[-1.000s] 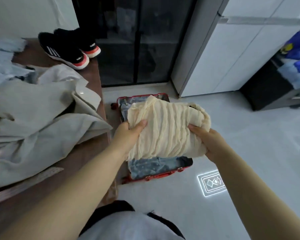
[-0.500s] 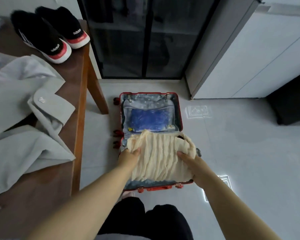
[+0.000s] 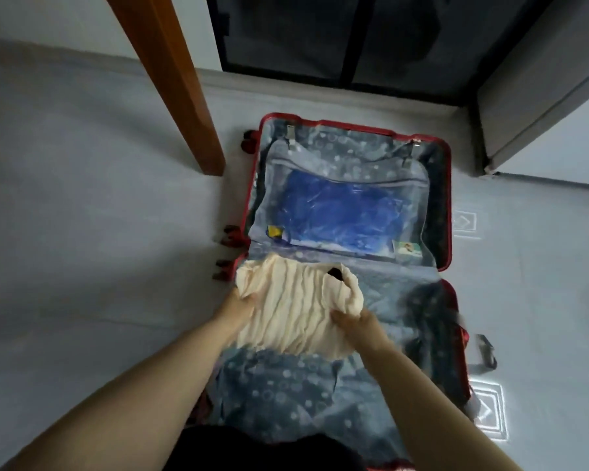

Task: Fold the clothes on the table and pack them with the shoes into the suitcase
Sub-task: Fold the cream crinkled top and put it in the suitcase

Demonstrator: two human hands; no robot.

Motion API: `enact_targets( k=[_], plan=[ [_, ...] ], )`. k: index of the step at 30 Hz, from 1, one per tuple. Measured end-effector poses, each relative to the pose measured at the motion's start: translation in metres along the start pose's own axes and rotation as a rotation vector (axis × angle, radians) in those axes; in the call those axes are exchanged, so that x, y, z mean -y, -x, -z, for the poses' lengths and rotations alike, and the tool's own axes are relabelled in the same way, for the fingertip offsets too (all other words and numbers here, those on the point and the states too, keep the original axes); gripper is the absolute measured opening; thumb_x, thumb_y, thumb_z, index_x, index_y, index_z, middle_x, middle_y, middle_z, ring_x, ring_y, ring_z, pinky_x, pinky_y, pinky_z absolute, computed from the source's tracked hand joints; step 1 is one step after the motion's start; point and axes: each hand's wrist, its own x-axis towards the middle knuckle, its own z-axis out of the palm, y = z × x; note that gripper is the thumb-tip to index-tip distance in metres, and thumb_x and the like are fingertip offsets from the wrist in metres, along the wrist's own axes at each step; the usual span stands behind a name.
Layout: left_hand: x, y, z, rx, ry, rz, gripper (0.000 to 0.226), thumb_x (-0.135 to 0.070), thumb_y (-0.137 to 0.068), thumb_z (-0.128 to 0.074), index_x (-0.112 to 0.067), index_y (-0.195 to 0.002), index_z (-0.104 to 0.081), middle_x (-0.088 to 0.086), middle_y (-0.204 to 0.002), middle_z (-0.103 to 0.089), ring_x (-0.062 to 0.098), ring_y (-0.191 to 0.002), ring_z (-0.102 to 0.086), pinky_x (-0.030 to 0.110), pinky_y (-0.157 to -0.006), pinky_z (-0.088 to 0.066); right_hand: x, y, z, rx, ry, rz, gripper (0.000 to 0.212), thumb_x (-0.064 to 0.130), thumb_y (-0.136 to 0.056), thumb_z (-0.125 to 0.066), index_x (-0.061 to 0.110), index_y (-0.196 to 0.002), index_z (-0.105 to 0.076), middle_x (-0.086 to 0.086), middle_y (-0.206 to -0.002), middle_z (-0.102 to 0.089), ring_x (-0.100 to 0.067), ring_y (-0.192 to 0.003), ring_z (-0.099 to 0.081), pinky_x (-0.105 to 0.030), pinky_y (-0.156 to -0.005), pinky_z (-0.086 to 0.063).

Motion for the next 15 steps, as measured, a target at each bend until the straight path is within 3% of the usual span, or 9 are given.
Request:
enact_targets(
  k=[3, 6, 8, 10, 12, 14, 15],
  plan=[
    [0.032, -0.075, -0.02, -0.06, -0.07, 0.028, 0.041, -0.009, -0.095, -0.042, 0.003, -0.135, -0.039, 0.016, -0.135, -0.047, 0.03, -0.124, -0.045, 0.031, -0.097, -0.037, -0.031, -0.077, -0.02, 0.023, 0.027, -0.017, 0.038, 0.023, -0.086, -0.065, 0.008, -0.119, -0.054, 0.001, -0.094, -0.063, -0.016, -0.085, -0.059, -0.031, -0.077, -0.046],
    [0.052, -0.115, -0.036, -0.176, -0.413, 0.004, 0.052, -0.018, -0.091, -0.052, 0.001, -0.136, -0.033, 0.024, -0.133, -0.045, 0.037, -0.119, -0.047, 0.038, -0.095, -0.038, -0.054, -0.128, -0.039, -0.113, 0.368, -0.001, 0.069, 0.036, -0.086, -0.062, 0.002, -0.137, -0.031, -0.017, -0.133, -0.047, -0.031, -0.117, -0.048, -0.035, -0.094, -0.039],
    [0.055, -0.112, -0.046, -0.324, -0.798, -0.278, 0.057, -0.022, -0.082, -0.064, -0.005, -0.13, -0.039, 0.021, -0.127, -0.047, 0.038, -0.112, -0.051, 0.041, -0.092, -0.044, -0.063, -0.132, -0.048, -0.295, 0.68, 0.187, 0.074, 0.043, -0.091, -0.05, 0.003, -0.144, -0.018, -0.018, -0.147, -0.027, -0.033, -0.135, -0.029, -0.038, -0.11, -0.023],
    [0.054, -0.1, -0.056, -0.388, -0.995, -0.604, 0.055, -0.022, -0.077, -0.063, -0.013, -0.128, -0.041, 0.015, -0.125, -0.048, 0.036, -0.105, -0.058, 0.041, -0.086, -0.05, -0.068, -0.126, -0.055, -0.244, 0.929, 0.471, 0.064, 0.046, -0.093, -0.035, 0.012, -0.145, -0.021, -0.012, -0.149, -0.026, -0.03, -0.137, -0.025, -0.039, -0.114, -0.016],
    [0.058, -0.091, -0.058, -0.099, -1.183, -0.6, 0.054, -0.025, -0.091, -0.043, -0.021, -0.142, -0.024, 0.008, -0.149, -0.023, 0.032, -0.134, -0.033, 0.041, -0.109, -0.03, -0.071, -0.124, -0.056, 0.023, 1.161, 0.504, 0.058, 0.046, -0.096, -0.032, 0.02, -0.147, -0.02, -0.005, -0.152, -0.022, -0.025, -0.14, -0.019, -0.042, -0.117, -0.008],
    [0.061, -0.079, -0.053, 0.22, -1.244, -0.293, 0.053, -0.033, -0.099, -0.031, -0.023, -0.147, -0.013, 0.003, -0.157, -0.004, 0.025, -0.144, -0.006, 0.039, -0.117, -0.004, -0.07, -0.115, -0.054, 0.235, 1.302, 0.34, 0.063, 0.045, -0.095, -0.039, 0.027, -0.149, -0.011, -0.001, -0.157, -0.011, -0.024, -0.144, -0.009, -0.045, -0.117, -0.003],
    [0.06, -0.067, -0.049, 0.244, -1.246, -0.237, 0.053, -0.034, -0.099, -0.028, -0.024, -0.148, -0.011, 0.004, -0.158, -0.003, 0.025, -0.144, -0.003, 0.038, -0.116, 0.0, -0.066, -0.105, -0.051, 0.261, 1.308, 0.305, 0.067, 0.045, -0.095, -0.041, 0.028, -0.149, -0.006, -0.002, -0.158, -0.007, -0.024, -0.145, -0.005, -0.045, -0.117, -0.002]
  ],
)
